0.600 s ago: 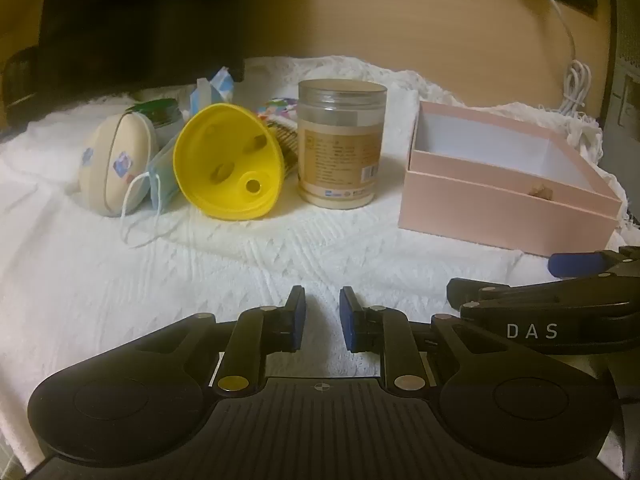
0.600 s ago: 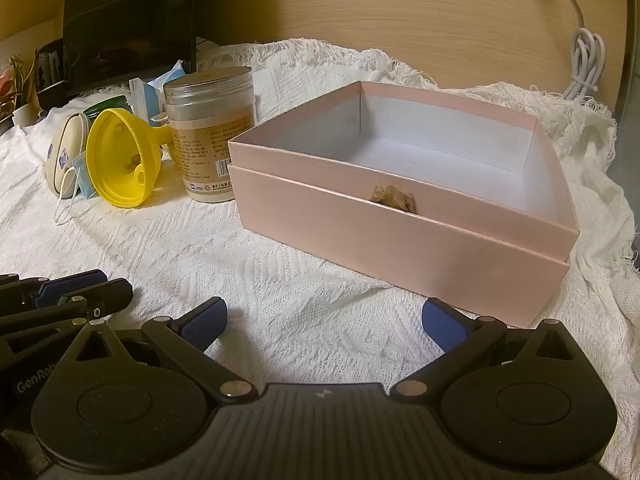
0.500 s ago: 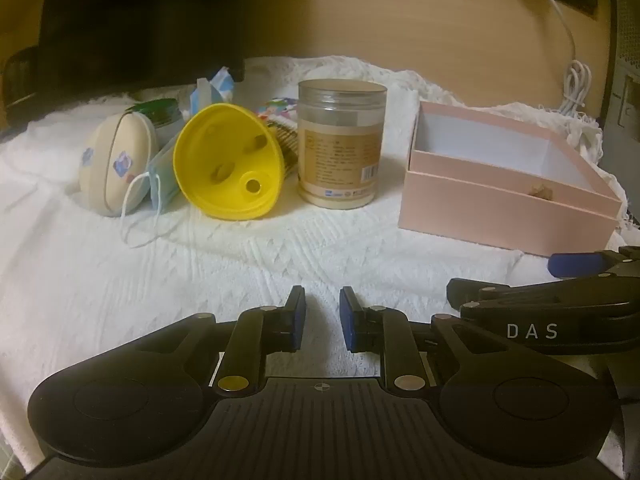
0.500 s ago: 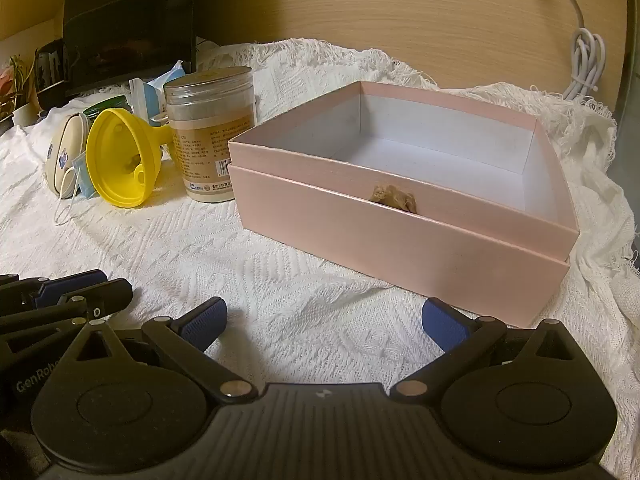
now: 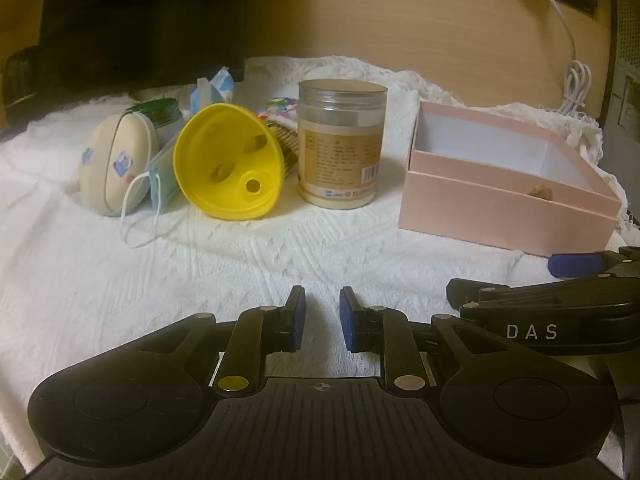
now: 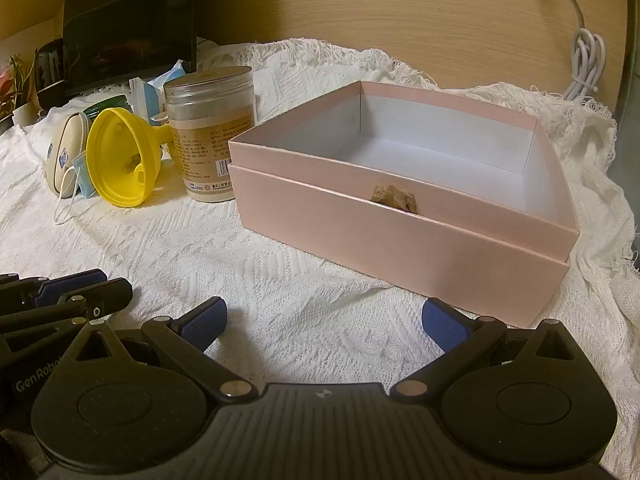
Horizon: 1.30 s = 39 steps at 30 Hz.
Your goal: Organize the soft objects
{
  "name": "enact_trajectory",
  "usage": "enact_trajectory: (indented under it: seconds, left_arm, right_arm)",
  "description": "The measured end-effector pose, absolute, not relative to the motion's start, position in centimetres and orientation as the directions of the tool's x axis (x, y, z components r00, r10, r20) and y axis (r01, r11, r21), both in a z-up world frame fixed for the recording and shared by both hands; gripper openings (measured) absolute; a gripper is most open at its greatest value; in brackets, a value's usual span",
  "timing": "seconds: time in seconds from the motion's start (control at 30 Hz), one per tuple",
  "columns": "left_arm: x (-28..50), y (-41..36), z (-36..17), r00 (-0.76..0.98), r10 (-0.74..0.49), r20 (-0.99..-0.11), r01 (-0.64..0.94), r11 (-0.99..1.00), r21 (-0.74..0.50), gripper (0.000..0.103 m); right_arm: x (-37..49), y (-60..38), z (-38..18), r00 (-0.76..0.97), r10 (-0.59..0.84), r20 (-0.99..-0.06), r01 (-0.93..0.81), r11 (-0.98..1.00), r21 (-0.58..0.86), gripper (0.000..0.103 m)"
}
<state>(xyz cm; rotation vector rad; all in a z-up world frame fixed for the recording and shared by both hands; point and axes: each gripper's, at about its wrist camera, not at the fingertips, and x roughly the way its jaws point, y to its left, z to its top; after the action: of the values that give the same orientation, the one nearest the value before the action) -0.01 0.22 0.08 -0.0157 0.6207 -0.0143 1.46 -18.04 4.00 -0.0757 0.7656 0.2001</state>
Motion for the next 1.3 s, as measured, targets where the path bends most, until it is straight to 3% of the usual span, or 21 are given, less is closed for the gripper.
enact_trajectory:
  seconds: [1.3]
  left_arm:
    - [-0.02, 0.21, 0.03, 0.814, -0.022, -0.581, 0.008, 1.0, -0.026, 0.022]
  right_arm:
    - [1.46, -17.97, 3.97, 0.703, 0.151, -0.695, -0.207, 0.978, 0.004, 0.103]
